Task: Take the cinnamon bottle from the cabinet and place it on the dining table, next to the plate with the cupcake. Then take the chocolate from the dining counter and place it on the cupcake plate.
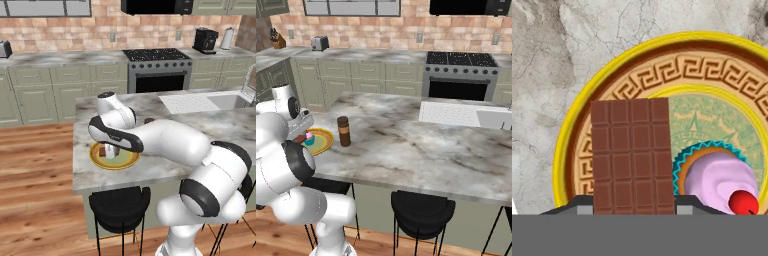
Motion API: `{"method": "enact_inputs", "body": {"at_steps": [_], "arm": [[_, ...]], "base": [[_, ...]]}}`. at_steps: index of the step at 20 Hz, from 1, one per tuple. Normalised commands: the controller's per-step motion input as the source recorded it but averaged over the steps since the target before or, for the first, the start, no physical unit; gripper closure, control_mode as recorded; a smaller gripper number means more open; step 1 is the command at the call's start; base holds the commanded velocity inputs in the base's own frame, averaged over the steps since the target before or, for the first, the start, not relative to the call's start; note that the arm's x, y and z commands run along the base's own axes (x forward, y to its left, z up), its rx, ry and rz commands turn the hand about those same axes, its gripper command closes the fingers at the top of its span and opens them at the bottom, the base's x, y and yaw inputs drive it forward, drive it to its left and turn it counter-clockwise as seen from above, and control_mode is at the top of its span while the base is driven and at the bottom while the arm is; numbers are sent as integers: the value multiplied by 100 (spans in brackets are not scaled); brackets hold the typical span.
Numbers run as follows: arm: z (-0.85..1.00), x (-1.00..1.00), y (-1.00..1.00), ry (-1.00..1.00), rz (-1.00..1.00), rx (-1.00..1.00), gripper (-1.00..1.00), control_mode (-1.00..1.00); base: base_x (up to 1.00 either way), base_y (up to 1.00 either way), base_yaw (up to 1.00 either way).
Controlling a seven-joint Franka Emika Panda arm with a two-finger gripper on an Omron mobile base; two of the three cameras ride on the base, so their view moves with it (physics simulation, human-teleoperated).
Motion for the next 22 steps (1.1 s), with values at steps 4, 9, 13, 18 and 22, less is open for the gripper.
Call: {"method": "enact_inputs", "body": {"at_steps": [4, 9, 13, 18, 22], "arm": [[-1, -5, 0, -4, -3, 0, 100, -100], [-1, 0, 0, -9, -5, 0, 100, -100], [-3, 0, 0, -10, -3, 0, 100, -100], [-7, -2, 0, -8, -3, 0, 100, -100], [-12, 0, 0, -4, -3, 0, -100, -100]], "base": [[0, 0, 0], [0, 0, 0], [0, 0, 0], [0, 0, 0], [0, 0, 0]]}}
